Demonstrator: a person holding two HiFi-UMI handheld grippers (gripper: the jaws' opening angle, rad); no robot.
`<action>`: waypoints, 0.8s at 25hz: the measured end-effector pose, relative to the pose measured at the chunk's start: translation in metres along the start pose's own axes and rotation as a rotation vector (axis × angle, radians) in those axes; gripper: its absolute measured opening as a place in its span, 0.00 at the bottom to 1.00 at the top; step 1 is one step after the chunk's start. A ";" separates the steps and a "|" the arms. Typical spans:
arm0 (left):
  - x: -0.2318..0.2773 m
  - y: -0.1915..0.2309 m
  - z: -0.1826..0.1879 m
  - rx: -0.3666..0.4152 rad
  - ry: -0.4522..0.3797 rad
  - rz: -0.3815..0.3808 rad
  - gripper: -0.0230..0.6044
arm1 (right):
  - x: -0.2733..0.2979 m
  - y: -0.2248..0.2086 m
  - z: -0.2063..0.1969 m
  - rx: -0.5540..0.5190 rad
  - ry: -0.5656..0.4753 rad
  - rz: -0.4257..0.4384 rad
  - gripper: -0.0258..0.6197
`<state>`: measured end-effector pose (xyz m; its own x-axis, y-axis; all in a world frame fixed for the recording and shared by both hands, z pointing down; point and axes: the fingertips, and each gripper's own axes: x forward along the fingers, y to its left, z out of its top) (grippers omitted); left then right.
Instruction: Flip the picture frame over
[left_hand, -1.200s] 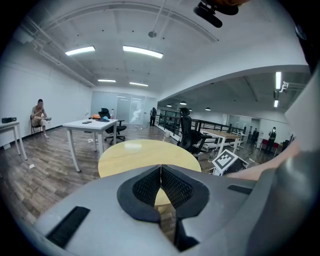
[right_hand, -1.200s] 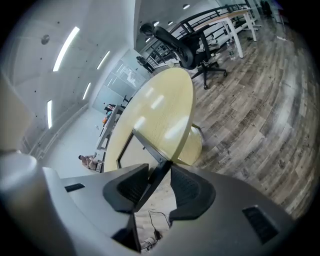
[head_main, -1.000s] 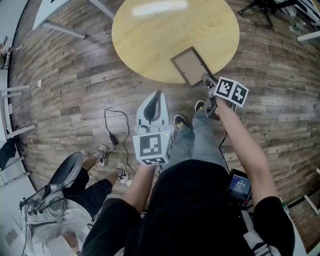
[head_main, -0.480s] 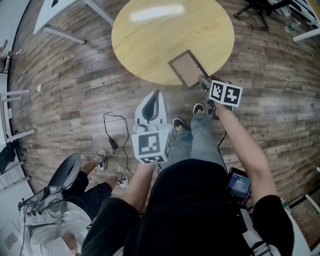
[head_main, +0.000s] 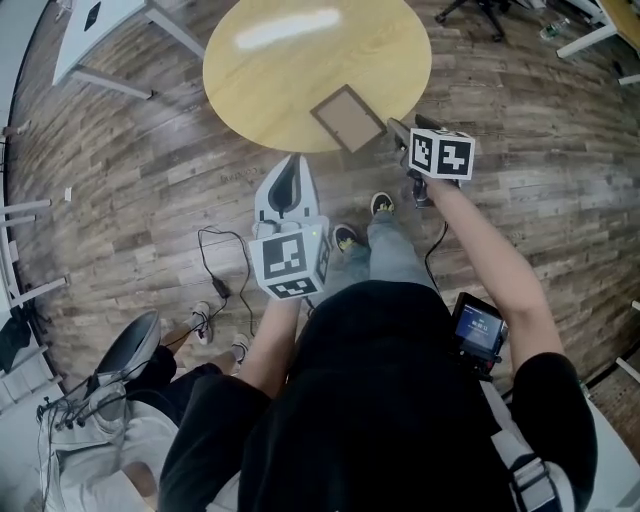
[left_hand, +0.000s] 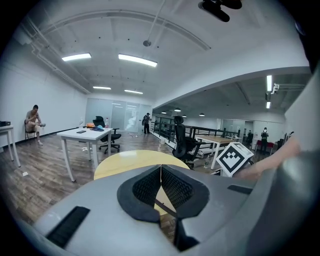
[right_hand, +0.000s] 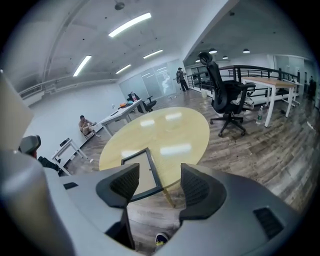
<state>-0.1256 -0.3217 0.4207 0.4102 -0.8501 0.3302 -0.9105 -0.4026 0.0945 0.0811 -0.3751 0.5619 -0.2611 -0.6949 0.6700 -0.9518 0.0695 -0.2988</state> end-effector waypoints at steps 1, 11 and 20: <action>-0.002 -0.002 0.003 0.004 -0.002 -0.005 0.07 | -0.006 0.003 0.004 -0.017 -0.010 0.007 0.42; -0.011 -0.024 0.057 0.034 -0.089 -0.046 0.07 | -0.112 0.073 0.112 -0.325 -0.434 0.119 0.42; -0.033 -0.025 0.100 0.046 -0.180 -0.055 0.07 | -0.198 0.138 0.139 -0.517 -0.675 0.203 0.10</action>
<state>-0.1108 -0.3172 0.3135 0.4658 -0.8717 0.1524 -0.8848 -0.4618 0.0631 0.0237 -0.3277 0.2935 -0.4385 -0.8977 0.0432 -0.8935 0.4406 0.0869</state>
